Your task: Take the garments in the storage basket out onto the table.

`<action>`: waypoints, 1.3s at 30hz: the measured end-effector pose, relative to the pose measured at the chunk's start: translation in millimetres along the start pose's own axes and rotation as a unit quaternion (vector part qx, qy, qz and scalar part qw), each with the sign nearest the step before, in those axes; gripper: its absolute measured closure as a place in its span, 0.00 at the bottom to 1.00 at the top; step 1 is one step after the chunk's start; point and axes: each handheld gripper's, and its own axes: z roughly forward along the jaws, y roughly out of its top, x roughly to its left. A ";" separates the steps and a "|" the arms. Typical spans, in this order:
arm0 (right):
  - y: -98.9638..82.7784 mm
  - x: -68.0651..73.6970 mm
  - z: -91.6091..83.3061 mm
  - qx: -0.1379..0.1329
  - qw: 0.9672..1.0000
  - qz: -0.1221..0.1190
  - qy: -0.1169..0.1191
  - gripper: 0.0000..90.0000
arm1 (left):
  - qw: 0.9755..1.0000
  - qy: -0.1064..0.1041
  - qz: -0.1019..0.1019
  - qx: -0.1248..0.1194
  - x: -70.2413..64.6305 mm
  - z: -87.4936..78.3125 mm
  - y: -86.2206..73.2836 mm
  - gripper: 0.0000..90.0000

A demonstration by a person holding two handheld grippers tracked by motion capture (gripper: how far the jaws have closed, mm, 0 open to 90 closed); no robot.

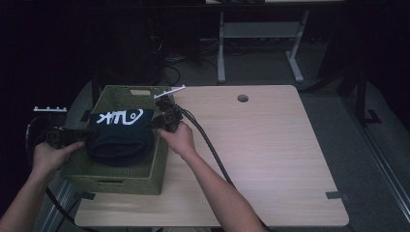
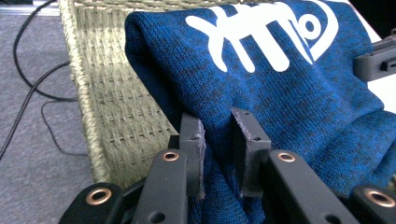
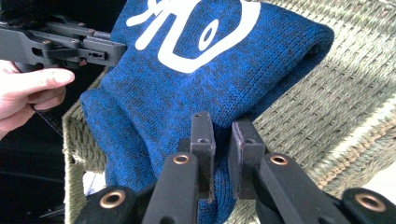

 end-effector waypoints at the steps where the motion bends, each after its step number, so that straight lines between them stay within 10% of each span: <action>1: -0.2 -0.4 0.9 0.001 1.000 -0.001 -0.001 0.90 | 1.000 0.000 0.000 0.002 0.8 1.7 -0.3 0.84; 39: -4.8 -2.4 16.3 0.009 0.998 -0.017 -0.053 0.74 | 0.998 0.054 0.009 0.036 10.1 21.6 7.7 0.73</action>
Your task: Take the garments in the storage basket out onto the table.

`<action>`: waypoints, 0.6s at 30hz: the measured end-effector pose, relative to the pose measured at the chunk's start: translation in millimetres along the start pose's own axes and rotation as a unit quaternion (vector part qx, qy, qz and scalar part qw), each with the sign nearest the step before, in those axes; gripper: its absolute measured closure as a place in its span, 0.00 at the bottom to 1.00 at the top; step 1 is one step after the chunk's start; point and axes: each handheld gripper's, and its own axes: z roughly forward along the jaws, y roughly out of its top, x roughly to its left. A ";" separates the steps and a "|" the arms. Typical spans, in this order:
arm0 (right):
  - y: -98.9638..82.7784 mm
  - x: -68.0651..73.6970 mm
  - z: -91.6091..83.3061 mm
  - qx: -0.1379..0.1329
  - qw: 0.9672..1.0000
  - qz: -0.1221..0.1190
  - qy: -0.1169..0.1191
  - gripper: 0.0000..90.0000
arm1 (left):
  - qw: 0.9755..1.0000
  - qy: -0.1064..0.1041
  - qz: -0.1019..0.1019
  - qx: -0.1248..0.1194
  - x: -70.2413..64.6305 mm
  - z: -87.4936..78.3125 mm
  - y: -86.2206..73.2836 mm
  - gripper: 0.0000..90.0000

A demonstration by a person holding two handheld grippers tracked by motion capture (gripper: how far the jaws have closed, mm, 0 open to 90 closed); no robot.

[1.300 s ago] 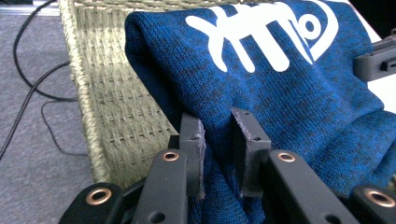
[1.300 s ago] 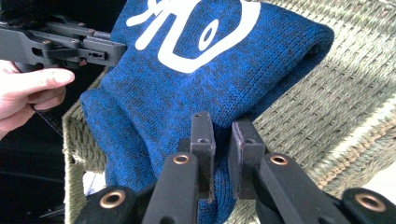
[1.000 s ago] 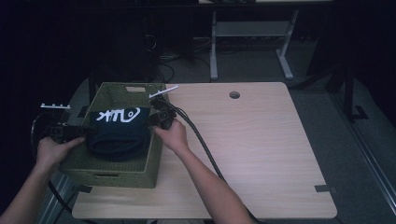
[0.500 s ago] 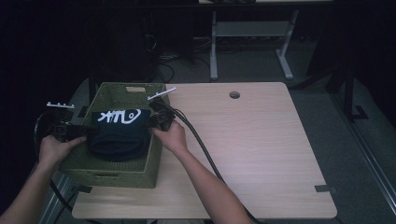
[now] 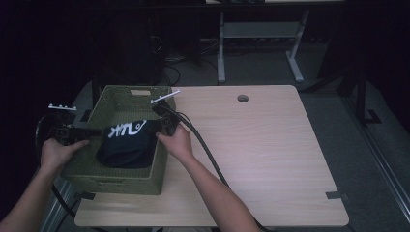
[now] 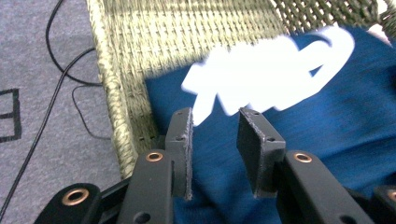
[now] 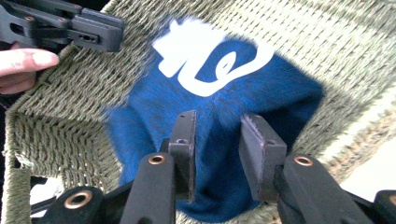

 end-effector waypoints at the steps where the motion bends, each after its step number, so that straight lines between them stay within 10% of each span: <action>1: 0.2 -0.2 -1.3 -0.002 1.000 0.002 -0.001 0.73 | 1.000 0.001 0.000 -0.001 0.2 -0.6 0.2 0.72; 18: 1.9 -5.8 -34.7 -0.040 0.999 0.005 0.030 0.67 | 0.998 -0.021 -0.002 -0.053 -16.0 -20.5 -8.6 0.69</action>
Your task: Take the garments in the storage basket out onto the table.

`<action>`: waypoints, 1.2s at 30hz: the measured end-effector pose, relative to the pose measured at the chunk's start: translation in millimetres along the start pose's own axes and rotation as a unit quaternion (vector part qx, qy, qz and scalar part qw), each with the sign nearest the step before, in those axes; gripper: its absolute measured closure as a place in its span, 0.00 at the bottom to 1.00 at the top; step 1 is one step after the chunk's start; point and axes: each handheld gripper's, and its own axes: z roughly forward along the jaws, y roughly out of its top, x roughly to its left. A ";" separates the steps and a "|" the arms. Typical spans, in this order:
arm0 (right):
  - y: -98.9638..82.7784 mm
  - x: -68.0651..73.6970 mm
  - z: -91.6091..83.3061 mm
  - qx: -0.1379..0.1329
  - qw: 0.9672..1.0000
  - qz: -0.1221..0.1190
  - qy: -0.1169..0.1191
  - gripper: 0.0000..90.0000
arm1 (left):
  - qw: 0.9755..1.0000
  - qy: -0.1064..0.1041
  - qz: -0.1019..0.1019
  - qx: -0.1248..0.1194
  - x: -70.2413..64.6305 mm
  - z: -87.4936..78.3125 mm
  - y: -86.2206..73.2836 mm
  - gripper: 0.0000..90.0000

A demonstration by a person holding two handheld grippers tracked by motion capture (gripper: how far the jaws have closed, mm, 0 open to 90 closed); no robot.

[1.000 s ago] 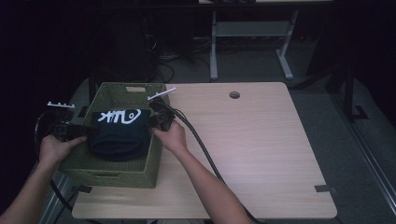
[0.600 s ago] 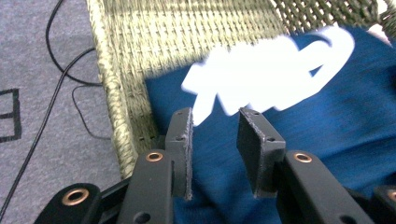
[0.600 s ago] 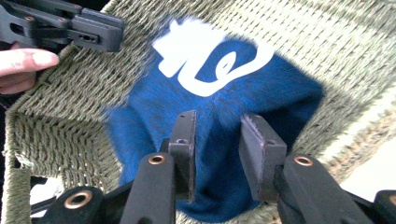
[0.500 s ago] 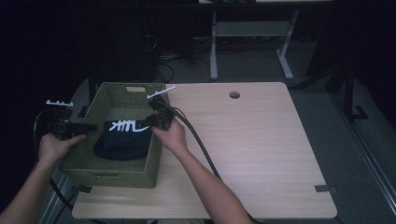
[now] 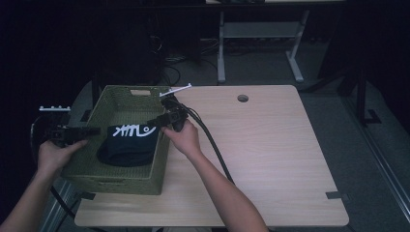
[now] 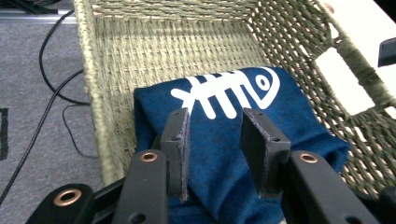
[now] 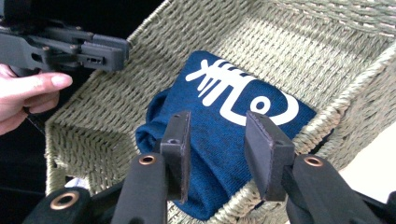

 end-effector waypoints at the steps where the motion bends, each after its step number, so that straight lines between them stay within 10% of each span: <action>1: 0.1 -0.2 -2.0 -0.003 1.000 0.000 0.003 0.67 | 1.000 0.000 0.001 -0.002 -2.1 -2.3 -0.7 0.68; 18: -8.0 -21.1 -48.4 -0.031 0.999 0.003 0.037 0.55 | 0.998 0.000 0.003 -0.059 -53.3 -39.5 -14.4 0.57; 36: -34.2 -56.6 -104.6 -0.054 0.998 0.021 0.008 0.45 | 0.996 -0.045 0.019 -0.078 -114.6 -31.7 -17.6 0.49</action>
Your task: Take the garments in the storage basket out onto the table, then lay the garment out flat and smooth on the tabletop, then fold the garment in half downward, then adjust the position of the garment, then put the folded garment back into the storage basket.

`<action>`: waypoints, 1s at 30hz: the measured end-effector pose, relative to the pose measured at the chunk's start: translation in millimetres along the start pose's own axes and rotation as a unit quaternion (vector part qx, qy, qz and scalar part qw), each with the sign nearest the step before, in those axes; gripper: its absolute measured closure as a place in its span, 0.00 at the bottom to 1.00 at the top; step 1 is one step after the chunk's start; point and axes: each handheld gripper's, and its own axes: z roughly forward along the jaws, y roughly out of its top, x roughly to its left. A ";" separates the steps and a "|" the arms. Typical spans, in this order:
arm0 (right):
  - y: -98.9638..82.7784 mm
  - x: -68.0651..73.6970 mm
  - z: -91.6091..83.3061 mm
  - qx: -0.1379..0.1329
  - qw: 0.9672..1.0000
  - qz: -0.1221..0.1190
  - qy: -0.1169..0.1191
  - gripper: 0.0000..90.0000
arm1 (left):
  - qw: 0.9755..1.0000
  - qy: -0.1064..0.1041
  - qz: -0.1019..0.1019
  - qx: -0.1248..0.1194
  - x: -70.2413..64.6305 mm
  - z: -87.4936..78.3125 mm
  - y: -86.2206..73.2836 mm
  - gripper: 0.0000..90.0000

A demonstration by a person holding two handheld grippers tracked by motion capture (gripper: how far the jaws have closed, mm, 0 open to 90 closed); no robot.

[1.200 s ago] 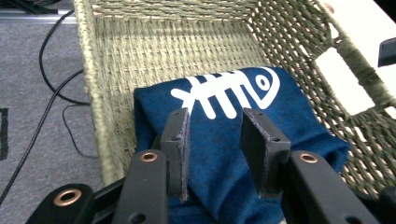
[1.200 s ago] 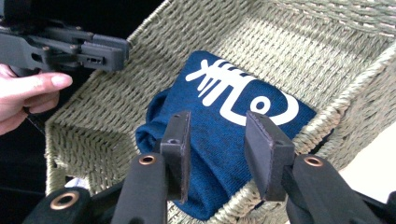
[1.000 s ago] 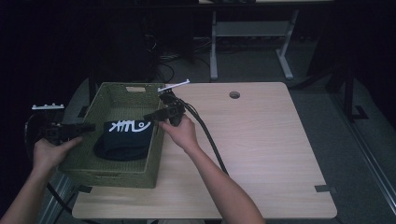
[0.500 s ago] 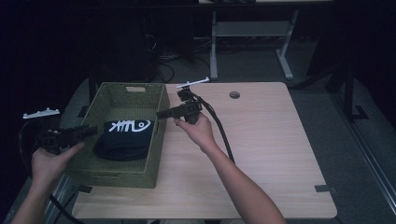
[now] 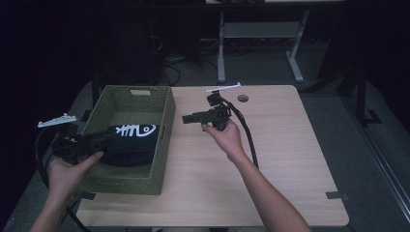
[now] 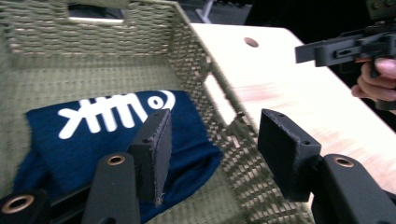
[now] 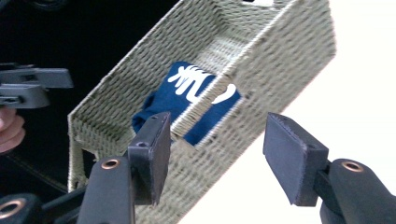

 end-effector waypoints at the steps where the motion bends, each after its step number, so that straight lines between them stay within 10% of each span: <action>1: -0.8 -1.5 -3.1 -0.002 1.000 0.002 -0.001 0.45 | 1.000 -0.002 0.002 0.001 -2.3 1.0 0.2 0.49; 30: -60.2 -62.6 -101.8 -0.037 0.995 0.062 -0.070 0.42 | 0.993 -0.101 0.060 0.015 -86.9 50.6 8.1 0.45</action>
